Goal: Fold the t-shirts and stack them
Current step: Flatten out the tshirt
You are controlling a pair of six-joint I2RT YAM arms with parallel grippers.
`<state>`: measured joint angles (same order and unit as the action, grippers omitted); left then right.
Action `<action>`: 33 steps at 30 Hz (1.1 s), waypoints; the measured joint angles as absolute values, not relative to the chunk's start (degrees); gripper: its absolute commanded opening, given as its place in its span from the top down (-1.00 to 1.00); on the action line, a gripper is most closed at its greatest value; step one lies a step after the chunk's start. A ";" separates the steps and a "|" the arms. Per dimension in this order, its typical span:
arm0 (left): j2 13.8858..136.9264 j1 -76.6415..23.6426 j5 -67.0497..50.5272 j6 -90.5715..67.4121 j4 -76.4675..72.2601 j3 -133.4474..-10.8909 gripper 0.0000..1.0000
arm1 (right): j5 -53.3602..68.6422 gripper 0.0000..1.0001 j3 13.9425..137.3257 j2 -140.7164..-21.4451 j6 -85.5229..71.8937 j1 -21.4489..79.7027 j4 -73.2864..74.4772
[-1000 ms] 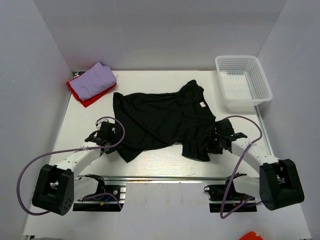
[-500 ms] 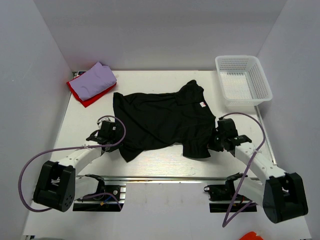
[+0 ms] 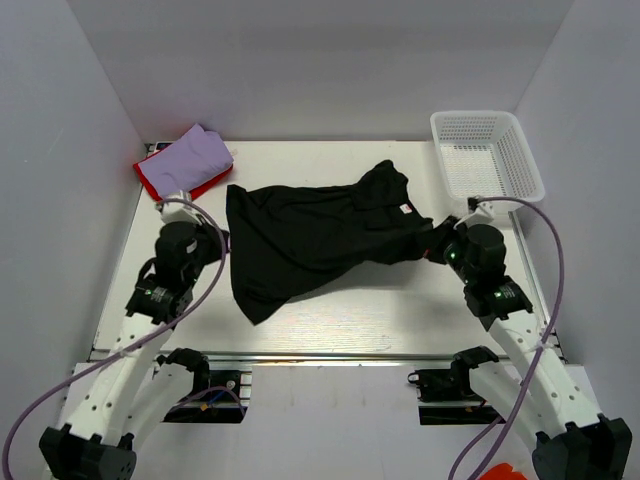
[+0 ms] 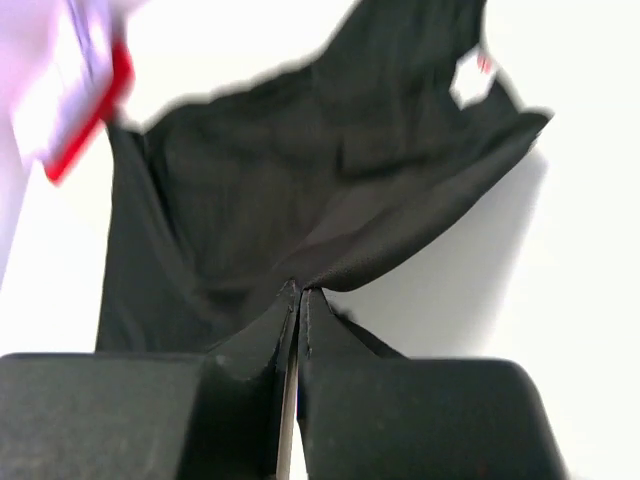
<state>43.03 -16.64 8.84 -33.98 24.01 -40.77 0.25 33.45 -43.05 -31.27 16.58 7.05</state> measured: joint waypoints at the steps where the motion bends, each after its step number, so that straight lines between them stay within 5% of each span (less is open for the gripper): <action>1: 42.41 -16.64 9.65 -33.36 23.97 -43.03 1.00 | -1.96 1.00 34.89 -42.61 -31.18 16.58 6.59; 6: 41.67 -16.67 13.06 -31.20 23.66 -51.35 1.00 | -11.55 1.00 43.07 -42.24 -30.59 16.56 4.93; 10: 43.31 -16.67 12.95 -30.06 25.69 -52.64 -0.99 | -13.52 1.00 46.28 -42.48 -29.52 16.56 2.81; 18: 59.51 -17.19 -2.39 -27.35 24.73 -43.05 -1.00 | -13.80 1.00 44.29 -44.60 -29.41 16.58 5.98; 22: 68.23 -21.06 -11.05 -26.30 23.70 -38.33 -0.83 | -15.22 1.00 42.37 -44.62 -29.43 16.56 7.75; 33: 77.23 -34.04 -15.84 -25.58 18.74 -38.70 -0.59 | -16.64 1.00 39.07 -47.05 -29.56 16.56 12.01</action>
